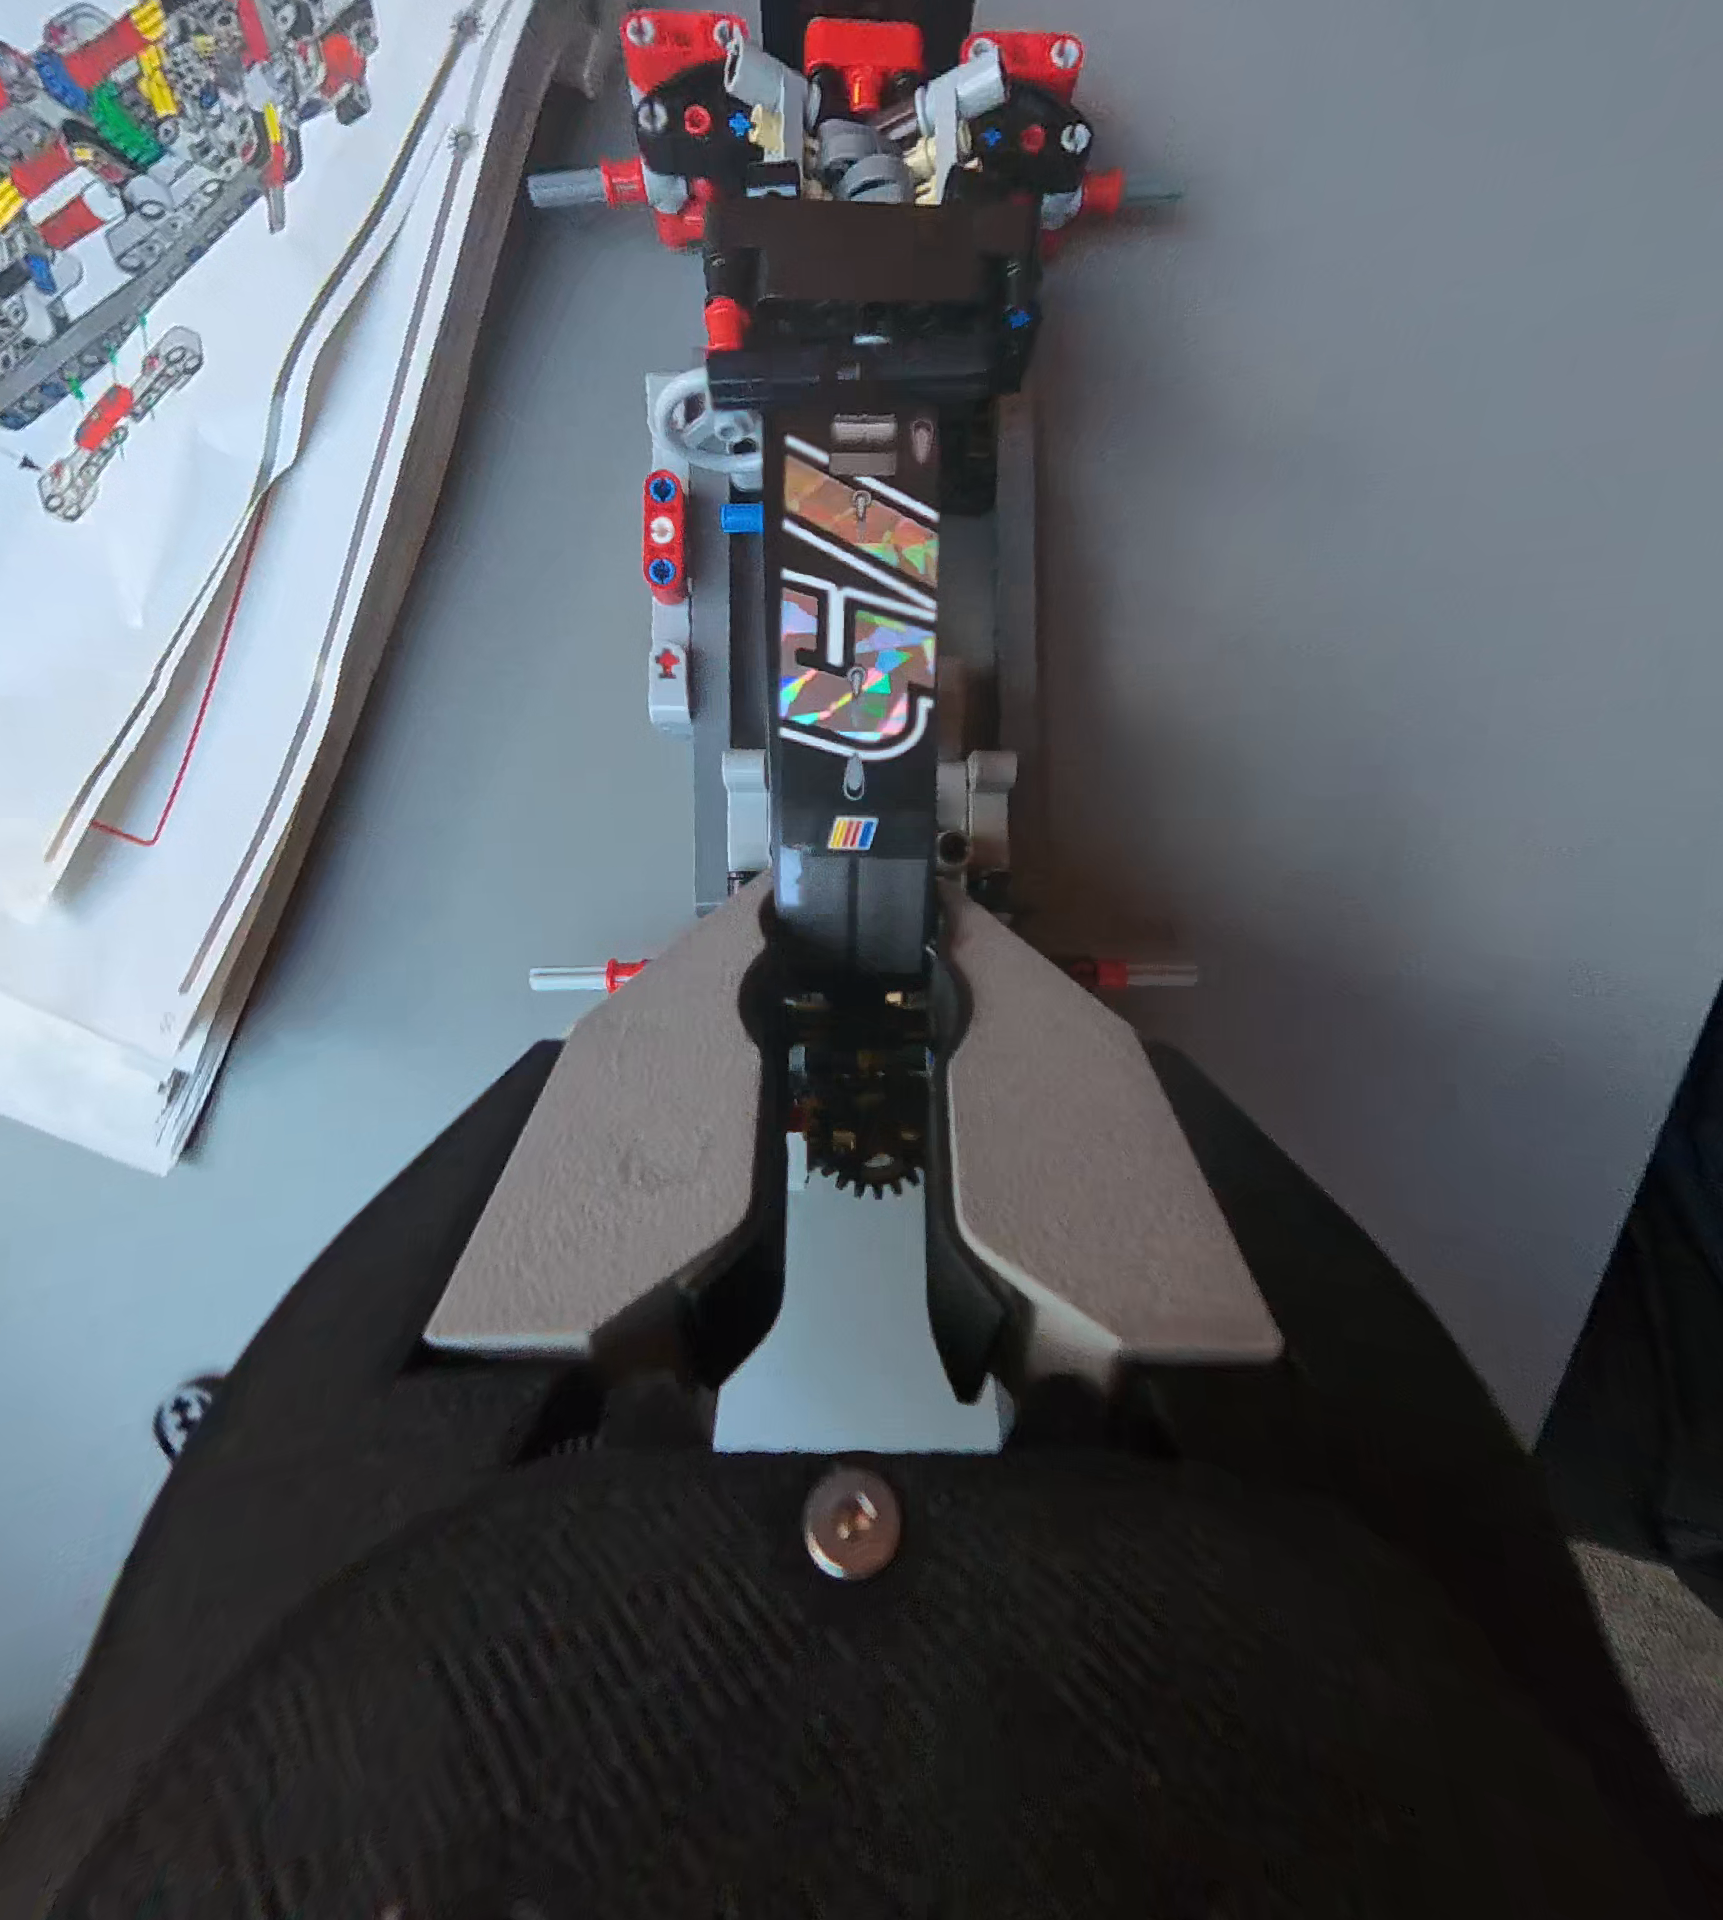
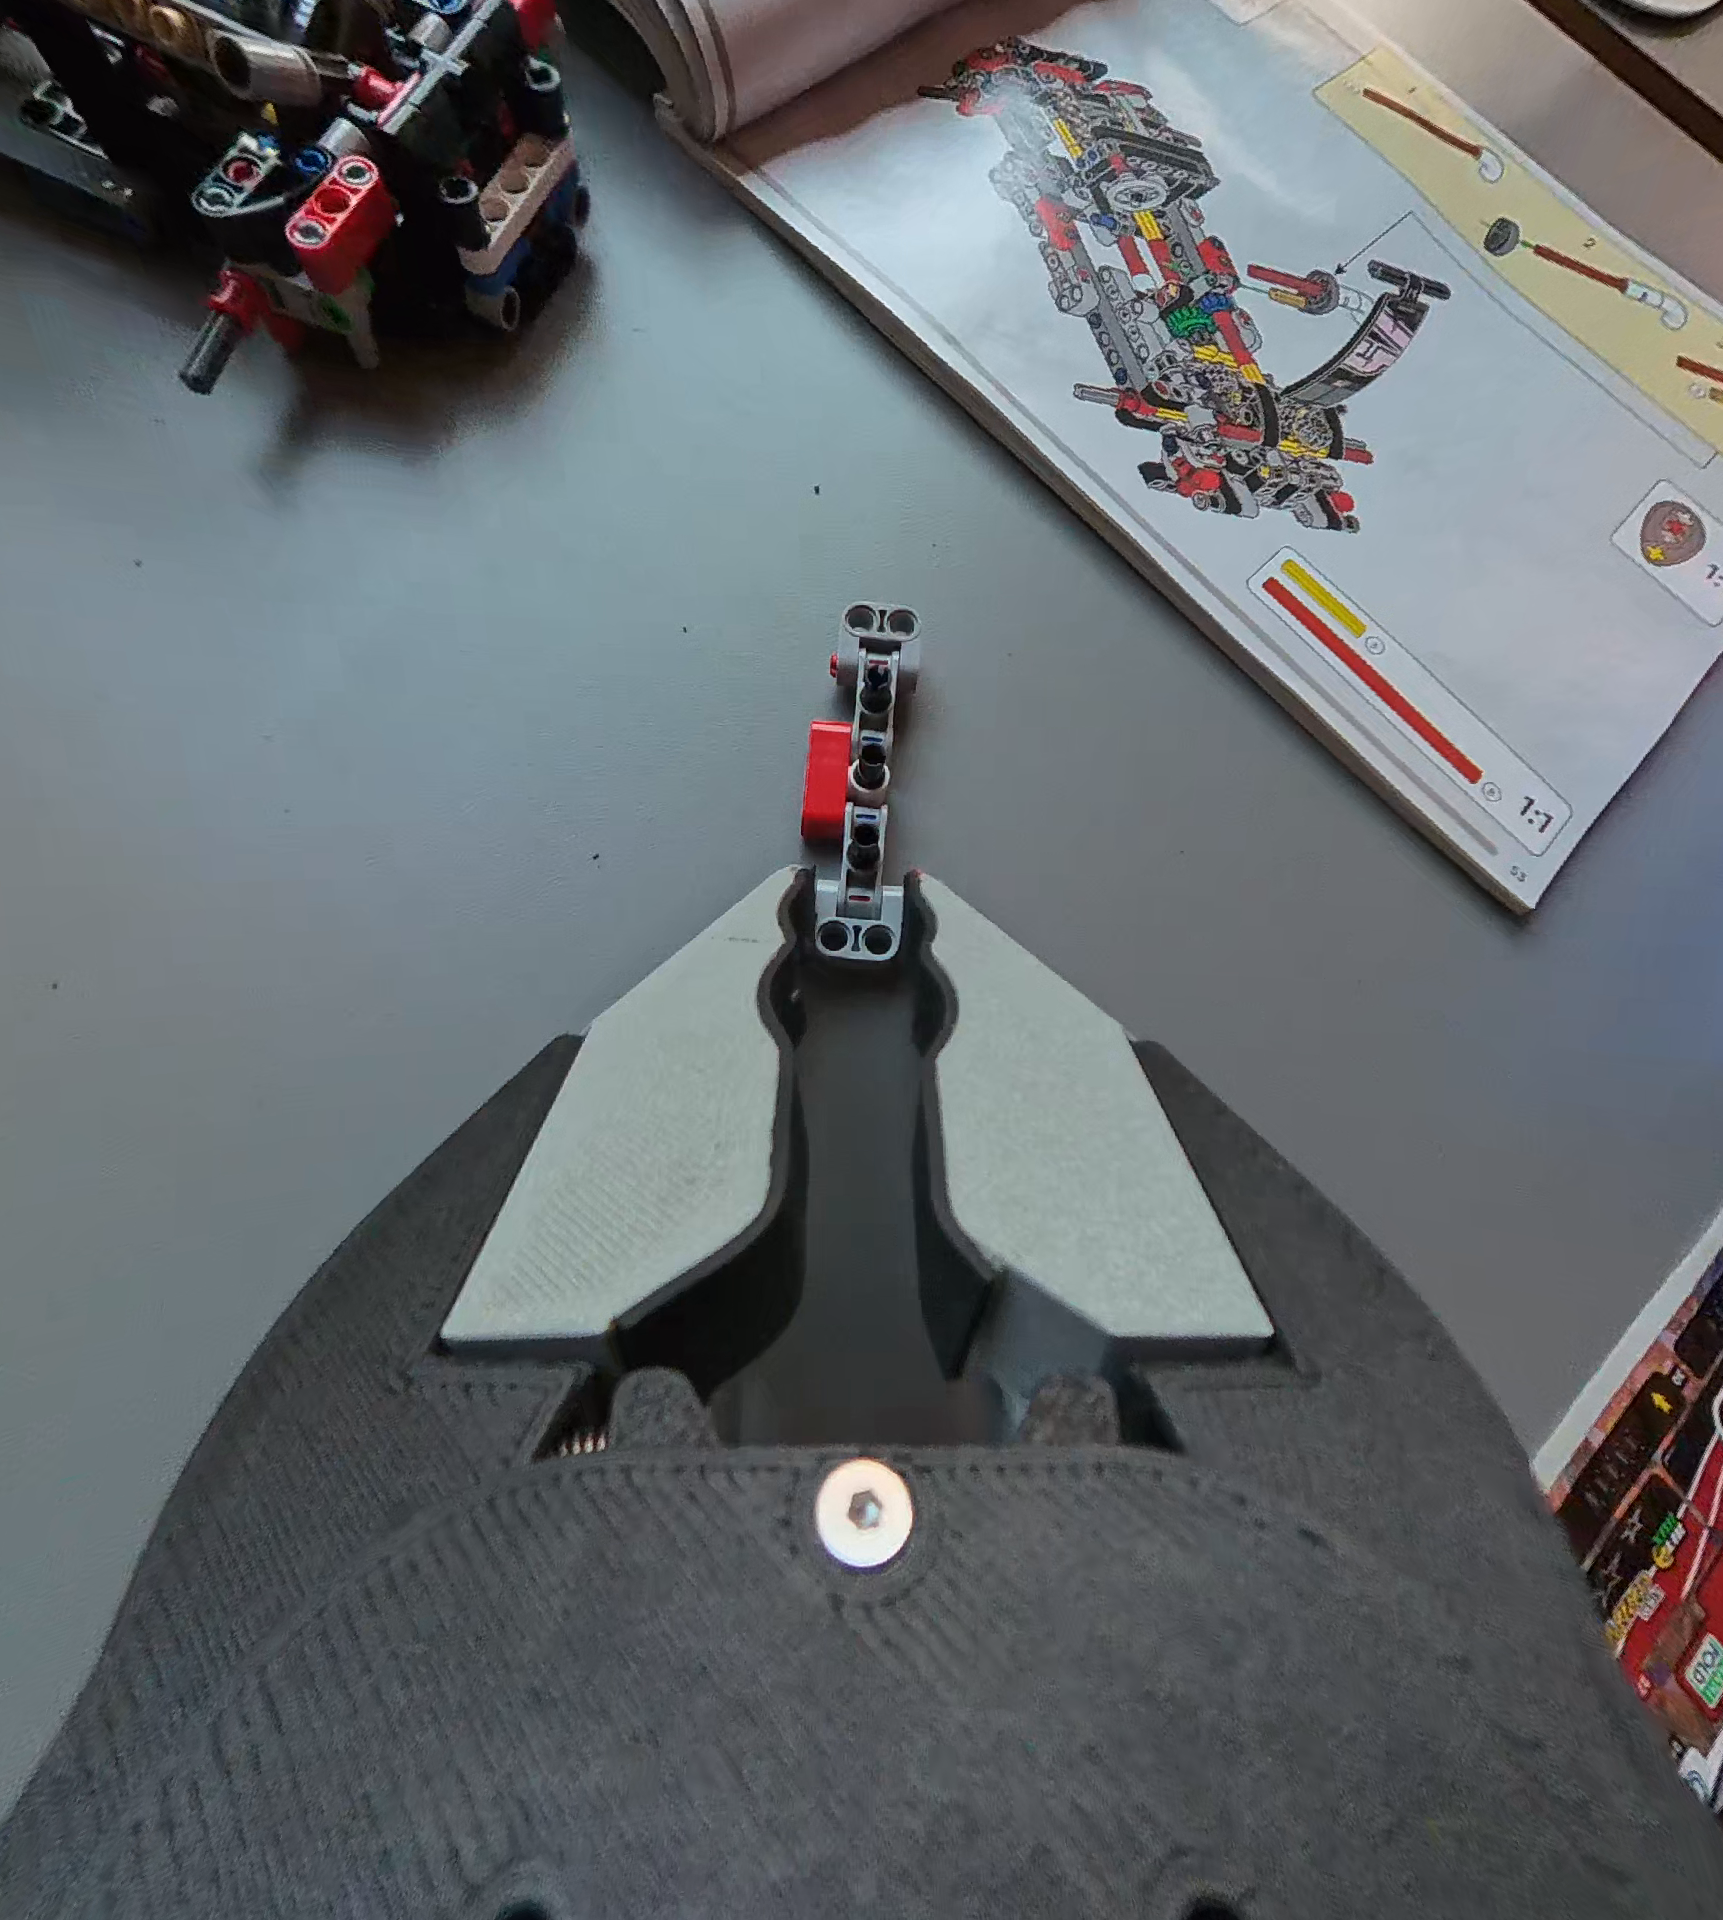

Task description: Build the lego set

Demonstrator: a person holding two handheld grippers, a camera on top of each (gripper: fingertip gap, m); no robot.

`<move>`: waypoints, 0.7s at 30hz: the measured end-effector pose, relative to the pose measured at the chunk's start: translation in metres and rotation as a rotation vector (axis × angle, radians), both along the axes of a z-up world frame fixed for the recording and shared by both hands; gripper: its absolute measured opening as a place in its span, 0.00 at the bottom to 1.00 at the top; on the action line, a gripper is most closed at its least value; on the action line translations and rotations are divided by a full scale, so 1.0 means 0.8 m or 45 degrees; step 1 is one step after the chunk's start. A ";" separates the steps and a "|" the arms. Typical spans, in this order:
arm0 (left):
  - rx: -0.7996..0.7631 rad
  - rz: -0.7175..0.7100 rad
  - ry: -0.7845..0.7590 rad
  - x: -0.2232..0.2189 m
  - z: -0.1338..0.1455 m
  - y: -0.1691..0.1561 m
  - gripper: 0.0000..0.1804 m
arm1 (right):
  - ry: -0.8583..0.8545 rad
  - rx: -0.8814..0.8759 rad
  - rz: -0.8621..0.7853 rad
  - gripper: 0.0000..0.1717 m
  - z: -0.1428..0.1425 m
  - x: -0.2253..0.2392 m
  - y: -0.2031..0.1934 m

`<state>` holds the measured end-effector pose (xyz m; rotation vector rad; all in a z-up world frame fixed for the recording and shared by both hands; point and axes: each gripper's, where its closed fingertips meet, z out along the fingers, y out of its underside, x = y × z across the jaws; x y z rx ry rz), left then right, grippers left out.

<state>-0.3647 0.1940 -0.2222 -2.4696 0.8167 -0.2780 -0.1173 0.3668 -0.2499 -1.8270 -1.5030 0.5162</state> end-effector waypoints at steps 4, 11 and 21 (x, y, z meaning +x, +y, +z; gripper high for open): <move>-0.027 -0.066 0.009 0.005 -0.001 0.008 0.12 | 0.011 -0.049 -0.015 0.08 -0.001 0.001 0.002; -0.032 -0.161 0.010 0.020 0.000 0.015 0.12 | 0.008 -0.038 -0.017 0.08 0.000 0.001 0.002; 0.054 -0.160 -0.035 0.023 0.007 0.026 0.31 | 0.007 -0.028 -0.011 0.08 0.001 0.001 0.001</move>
